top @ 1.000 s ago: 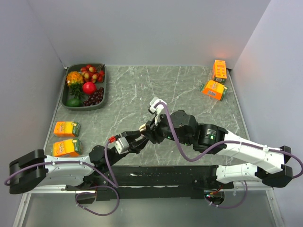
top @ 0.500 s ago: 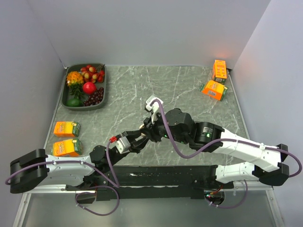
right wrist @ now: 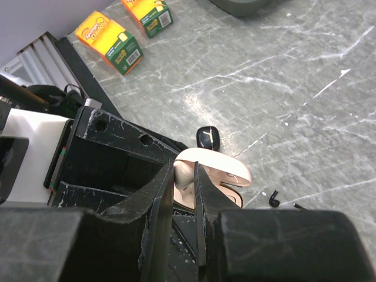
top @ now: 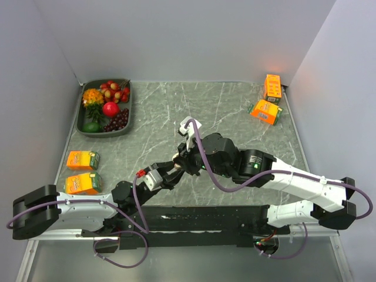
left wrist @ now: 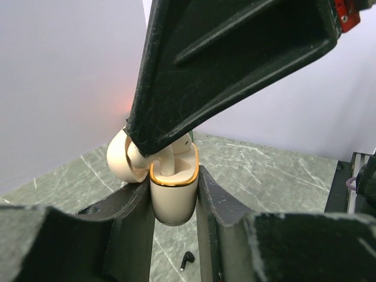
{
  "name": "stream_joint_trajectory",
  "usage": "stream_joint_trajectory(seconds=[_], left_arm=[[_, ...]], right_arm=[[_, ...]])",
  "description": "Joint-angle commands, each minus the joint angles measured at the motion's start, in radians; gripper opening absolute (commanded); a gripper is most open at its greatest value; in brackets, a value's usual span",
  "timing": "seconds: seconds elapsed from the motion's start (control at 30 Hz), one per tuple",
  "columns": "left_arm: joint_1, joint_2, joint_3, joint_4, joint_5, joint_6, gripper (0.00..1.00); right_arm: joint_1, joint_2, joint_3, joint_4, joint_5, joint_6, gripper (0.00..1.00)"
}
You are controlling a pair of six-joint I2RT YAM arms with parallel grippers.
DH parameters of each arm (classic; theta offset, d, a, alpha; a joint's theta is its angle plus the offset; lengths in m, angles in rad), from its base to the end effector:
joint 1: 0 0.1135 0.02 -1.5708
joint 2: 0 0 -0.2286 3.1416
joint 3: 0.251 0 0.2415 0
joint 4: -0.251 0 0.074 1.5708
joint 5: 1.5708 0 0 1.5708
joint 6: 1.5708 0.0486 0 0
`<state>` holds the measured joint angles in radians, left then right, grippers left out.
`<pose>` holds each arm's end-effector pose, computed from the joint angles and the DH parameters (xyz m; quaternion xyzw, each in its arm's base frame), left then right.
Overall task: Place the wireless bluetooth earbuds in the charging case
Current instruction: Place the earbud in the charging case.
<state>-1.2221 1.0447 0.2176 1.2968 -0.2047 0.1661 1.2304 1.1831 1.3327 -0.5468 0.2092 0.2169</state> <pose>0.0831 -0.1998 0.2347 0.2660 0.4557 -0.3809 0.7593 0.0990 0.2493 0.3723 -0.3514 0.7521 0.2995 0.4702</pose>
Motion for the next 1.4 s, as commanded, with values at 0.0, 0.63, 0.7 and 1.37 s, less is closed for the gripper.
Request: stream_joint_trajectory(seconds=[0.0, 0.63, 0.7, 1.37], left_arm=[[-0.017, 0.003, 0.022, 0.101, -0.024, 0.036, 0.01], [-0.051, 0.126, 0.039, 0.289, -0.222, 0.167, 0.01], [-0.053, 0.132, 0.042, 0.303, -0.223, 0.173, 0.01], [-0.059, 0.081, 0.040, 0.406, -0.202, 0.101, 0.01]], right_arm=[[-0.005, 0.024, 0.065, -0.062, 0.062, 0.056, 0.00], [-0.008, 0.093, 0.171, -0.288, 0.088, 0.312, 0.00], [-0.006, 0.095, 0.168, -0.288, 0.085, 0.326, 0.00], [-0.006, 0.056, 0.096, -0.211, 0.090, 0.371, 0.00]])
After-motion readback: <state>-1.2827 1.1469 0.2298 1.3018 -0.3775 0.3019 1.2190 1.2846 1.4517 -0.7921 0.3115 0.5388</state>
